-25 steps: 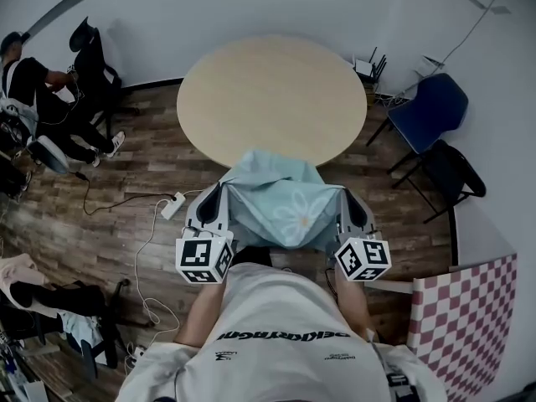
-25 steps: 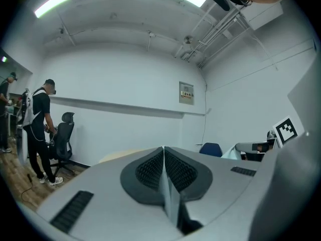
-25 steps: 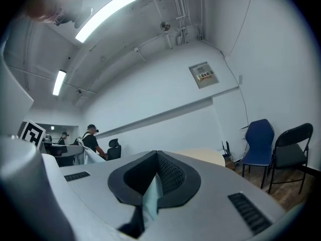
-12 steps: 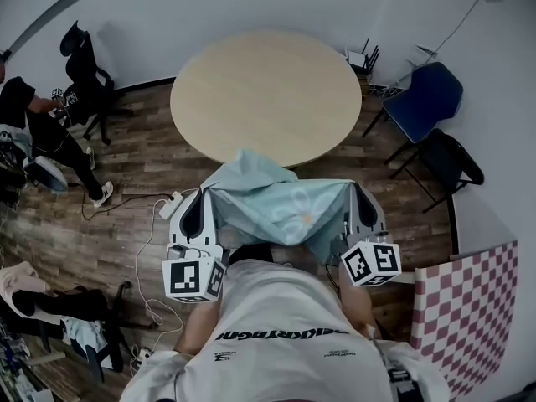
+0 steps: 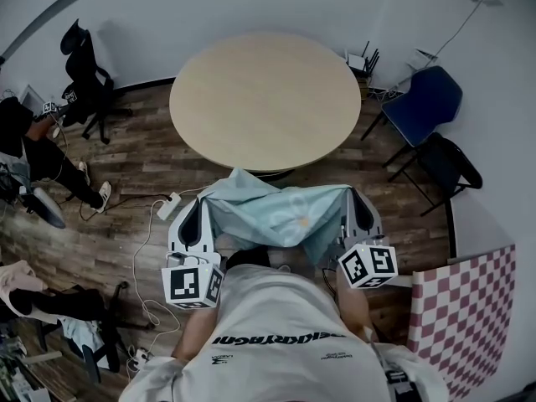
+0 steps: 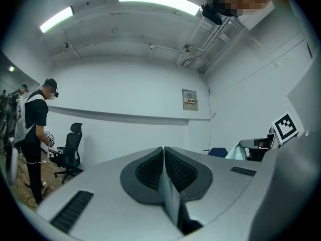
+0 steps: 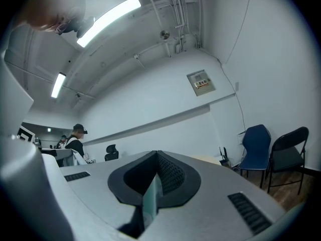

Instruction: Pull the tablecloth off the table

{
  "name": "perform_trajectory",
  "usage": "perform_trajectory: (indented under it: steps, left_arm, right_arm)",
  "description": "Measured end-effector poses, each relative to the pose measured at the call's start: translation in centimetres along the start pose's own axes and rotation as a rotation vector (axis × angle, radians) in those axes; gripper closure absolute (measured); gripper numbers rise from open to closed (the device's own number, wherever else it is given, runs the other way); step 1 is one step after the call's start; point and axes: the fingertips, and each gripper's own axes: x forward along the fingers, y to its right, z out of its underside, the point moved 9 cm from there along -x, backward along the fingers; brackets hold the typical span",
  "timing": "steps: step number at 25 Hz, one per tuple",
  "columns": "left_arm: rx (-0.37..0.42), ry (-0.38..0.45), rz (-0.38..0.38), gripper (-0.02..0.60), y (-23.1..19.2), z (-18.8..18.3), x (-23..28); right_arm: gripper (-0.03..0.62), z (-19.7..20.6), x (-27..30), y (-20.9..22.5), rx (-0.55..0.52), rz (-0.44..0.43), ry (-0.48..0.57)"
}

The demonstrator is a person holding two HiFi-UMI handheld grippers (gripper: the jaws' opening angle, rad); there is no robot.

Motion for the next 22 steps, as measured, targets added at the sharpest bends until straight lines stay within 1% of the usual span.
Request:
perform_trajectory:
  steps: [5, 22]
  left_arm:
    - [-0.016, -0.026, 0.000, 0.565, -0.1, 0.7, 0.0]
    - [-0.019, -0.043, -0.001, 0.565, 0.0, 1.2, 0.6]
  right_arm:
    - [0.560, 0.7, -0.1, 0.3, 0.013, 0.010, -0.022]
    - [0.560, 1.3, 0.1, 0.8, 0.033, 0.015, -0.033]
